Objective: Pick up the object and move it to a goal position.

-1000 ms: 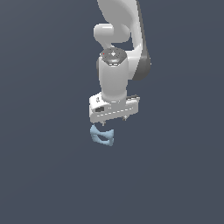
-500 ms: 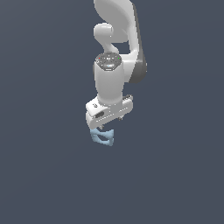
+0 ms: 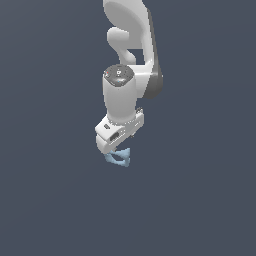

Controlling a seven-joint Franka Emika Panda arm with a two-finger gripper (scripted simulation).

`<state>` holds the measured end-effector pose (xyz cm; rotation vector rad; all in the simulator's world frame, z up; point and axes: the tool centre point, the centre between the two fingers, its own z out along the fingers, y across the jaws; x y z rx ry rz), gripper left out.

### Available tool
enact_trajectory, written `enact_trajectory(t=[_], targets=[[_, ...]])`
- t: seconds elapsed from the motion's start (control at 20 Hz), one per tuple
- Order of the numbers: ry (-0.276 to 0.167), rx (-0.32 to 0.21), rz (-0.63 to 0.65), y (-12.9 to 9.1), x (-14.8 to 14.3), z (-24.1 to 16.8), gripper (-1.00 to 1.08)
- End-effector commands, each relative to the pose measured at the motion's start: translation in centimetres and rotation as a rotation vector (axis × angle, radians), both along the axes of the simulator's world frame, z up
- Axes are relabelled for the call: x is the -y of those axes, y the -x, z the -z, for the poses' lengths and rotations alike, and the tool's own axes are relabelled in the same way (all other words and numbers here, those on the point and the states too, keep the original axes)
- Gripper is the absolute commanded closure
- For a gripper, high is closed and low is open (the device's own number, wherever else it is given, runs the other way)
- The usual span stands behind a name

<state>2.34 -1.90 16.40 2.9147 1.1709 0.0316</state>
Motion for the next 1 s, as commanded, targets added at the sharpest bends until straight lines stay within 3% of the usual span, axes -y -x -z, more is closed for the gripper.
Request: enact_trajectory(t=[0.0,0.95], targets=[[0.002,-0.002,-0.065,-0.1,0.4,0.2,-0.92],[0.012,-0.015,-0.47,-0.5,2.8,1.6,-0.92]])
